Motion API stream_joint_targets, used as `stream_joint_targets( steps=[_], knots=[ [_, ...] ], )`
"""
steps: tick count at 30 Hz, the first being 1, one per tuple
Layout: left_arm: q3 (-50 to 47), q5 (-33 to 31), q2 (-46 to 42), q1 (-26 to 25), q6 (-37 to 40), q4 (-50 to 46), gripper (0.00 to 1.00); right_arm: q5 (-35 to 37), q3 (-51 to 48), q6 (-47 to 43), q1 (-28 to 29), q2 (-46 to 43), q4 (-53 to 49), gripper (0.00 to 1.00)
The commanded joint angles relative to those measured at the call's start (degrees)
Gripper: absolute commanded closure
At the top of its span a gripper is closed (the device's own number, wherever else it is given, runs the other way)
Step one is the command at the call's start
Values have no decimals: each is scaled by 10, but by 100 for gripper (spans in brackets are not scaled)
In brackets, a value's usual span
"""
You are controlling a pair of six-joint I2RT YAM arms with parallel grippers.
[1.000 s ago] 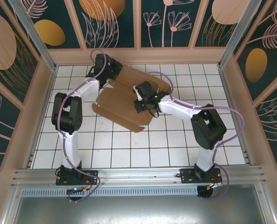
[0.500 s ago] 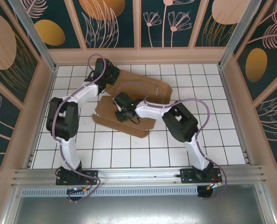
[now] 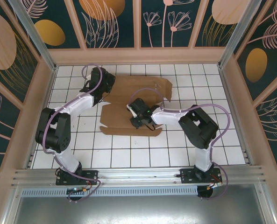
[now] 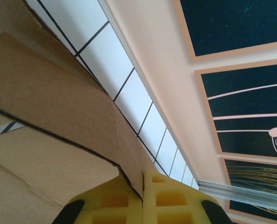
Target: Fold the paper box
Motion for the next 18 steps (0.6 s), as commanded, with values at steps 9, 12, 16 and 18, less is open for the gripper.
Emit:
stream_joint_targets(
  steps=[9,12,16,18],
  knots=[
    [-81,-41,-31,-18,-37,81,100,-139,-12,269,-95,-175,129,57],
    [-93,-50,-41,-18,-45,87,100,-107,-46,422,-106,-217,206,46],
    [-112,-53,-56,-18,-57,111,100,-66,-121,668,-106,-254,323,41],
    [-114,-50,-57,-18,-58,119,100,-43,-133,754,-97,-253,334,42]
  ],
)
